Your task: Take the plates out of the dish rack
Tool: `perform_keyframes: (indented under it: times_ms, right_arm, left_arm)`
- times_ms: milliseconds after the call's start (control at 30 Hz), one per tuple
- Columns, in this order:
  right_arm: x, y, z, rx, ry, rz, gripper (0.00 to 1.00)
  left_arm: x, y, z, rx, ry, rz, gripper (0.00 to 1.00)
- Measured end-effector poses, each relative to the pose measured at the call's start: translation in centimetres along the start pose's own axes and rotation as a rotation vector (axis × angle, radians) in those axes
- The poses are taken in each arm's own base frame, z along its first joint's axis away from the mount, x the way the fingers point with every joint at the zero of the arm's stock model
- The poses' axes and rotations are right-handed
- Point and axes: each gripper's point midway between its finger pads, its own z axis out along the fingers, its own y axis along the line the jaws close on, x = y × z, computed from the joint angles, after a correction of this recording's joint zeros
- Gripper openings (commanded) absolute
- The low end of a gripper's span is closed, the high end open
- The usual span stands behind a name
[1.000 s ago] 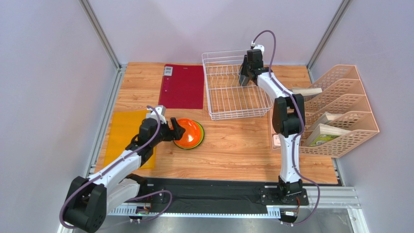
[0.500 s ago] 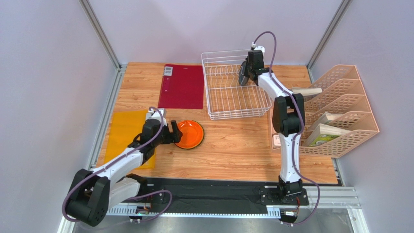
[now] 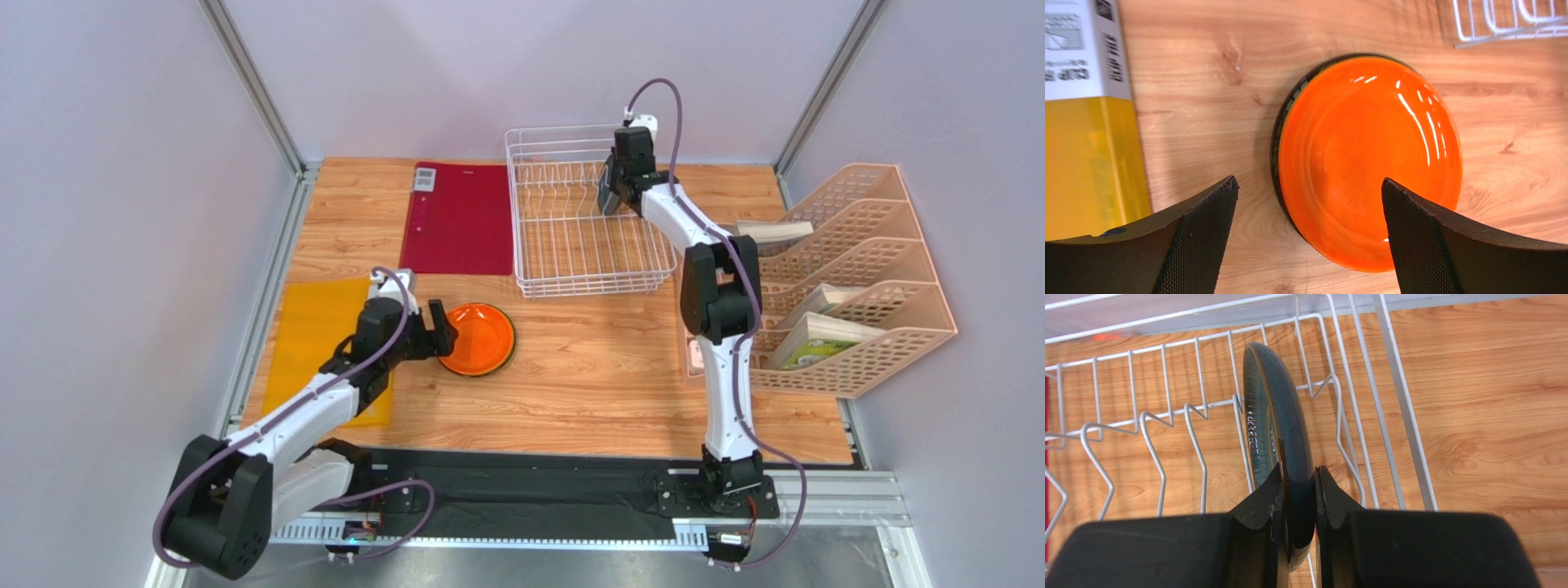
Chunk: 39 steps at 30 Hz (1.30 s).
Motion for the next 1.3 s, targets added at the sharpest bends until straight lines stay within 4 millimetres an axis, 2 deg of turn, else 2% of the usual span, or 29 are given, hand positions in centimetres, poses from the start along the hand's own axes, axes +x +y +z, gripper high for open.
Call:
perform_keyframes:
  times_ms: [167,300,400,667,800,933,1067,1100,1167,1300]
  right_arm:
    - [-0.1,0.7,-1.6,0.115,-0.060,-0.088,0.00]
    - [-0.2,0.8,-4.1,0.195,-0.104,-0.149,0.00]
    - [-0.6,0.4,-6.3,0.225,-0.131,-0.167,0.00]
    - [-4.7,-1.3,-10.7,0.241,-0.239,-0.107,0.00]
    - [-5.1,-1.9,-13.1,0.220,-0.255,-0.075,0.00]
    - [-4.5,-2.0,-16.2,0.141,-0.237,-0.030,0.00]
    - [-3.6,-1.2,-19.8,0.000,-0.231,0.043,0.00]
    - [-2.8,-0.7,-20.5,-0.049,-0.217,0.062,0.00]
    - [-3.0,-0.1,-22.2,-0.111,-0.226,0.085,0.00]
    - [-1.6,2.9,-24.4,-0.321,-0.181,0.132,0.00]
  left_arm:
    - [-2.2,0.2,-1.2,-0.031,-0.081,0.000,0.93]
    - [-3.2,0.3,-1.8,-0.048,-0.115,0.002,1.00]
    - [-3.8,0.4,-1.9,-0.056,-0.130,0.005,1.00]
    - [-4.2,-0.1,-1.9,-0.041,-0.131,0.007,1.00]
    - [-4.1,-0.5,-1.6,-0.022,-0.110,0.008,1.00]
    - [-4.7,-1.4,-1.3,0.011,-0.107,0.009,1.00]
    - [-6.0,-2.9,-0.9,0.069,-0.116,0.010,1.00]
    - [-6.3,-3.3,-0.8,0.087,-0.118,0.010,1.00]
    - [-6.9,-4.0,-0.6,0.118,-0.126,0.010,1.00]
    - [-8.0,-5.6,-0.3,0.188,-0.146,0.003,0.99]
